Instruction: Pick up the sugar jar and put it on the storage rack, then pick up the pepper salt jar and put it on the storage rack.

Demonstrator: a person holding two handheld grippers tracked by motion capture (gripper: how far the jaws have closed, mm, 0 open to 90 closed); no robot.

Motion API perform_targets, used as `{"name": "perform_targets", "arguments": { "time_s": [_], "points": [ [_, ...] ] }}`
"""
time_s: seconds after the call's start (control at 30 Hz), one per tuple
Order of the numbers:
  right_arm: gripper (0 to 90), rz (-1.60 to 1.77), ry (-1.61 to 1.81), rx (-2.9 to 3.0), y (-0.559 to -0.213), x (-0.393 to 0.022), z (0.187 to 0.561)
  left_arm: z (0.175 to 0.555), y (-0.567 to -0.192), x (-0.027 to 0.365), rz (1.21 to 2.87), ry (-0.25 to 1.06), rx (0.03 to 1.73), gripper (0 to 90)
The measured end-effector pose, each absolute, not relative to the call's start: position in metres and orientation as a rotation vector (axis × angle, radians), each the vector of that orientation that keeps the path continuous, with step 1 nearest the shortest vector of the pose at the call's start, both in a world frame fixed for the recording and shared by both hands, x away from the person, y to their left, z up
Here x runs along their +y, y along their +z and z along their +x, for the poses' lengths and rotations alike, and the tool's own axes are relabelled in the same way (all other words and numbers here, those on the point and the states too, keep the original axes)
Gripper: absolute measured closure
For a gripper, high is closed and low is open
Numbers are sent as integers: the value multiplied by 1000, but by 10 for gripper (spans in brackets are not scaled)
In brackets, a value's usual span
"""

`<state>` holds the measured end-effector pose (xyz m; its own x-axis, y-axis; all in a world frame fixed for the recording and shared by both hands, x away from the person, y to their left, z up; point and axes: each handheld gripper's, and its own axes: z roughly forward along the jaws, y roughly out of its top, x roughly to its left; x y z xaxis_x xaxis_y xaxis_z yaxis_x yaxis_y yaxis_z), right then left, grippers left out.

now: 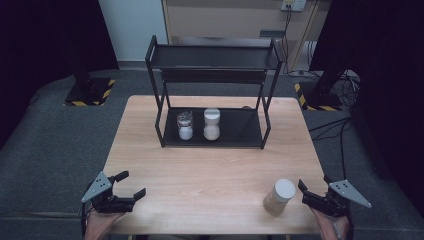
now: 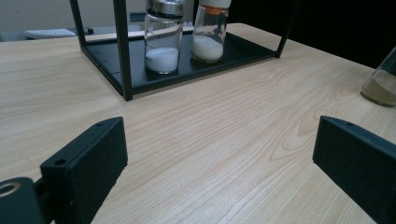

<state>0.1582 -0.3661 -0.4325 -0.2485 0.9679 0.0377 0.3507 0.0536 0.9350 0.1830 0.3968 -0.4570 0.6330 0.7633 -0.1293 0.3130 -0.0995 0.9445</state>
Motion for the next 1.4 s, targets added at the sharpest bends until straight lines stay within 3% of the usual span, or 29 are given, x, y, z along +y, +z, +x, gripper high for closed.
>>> {"name": "perform_targets", "arguments": {
  "time_s": [1.03,1.4],
  "points": [
    [73,1347,1259,1650,-430,-372,156,183,-456,395,1694,478,890,20],
    [76,1284,1338,1731,-395,-381,166,184,-456,395,1700,474,895,21]
  ]
}}
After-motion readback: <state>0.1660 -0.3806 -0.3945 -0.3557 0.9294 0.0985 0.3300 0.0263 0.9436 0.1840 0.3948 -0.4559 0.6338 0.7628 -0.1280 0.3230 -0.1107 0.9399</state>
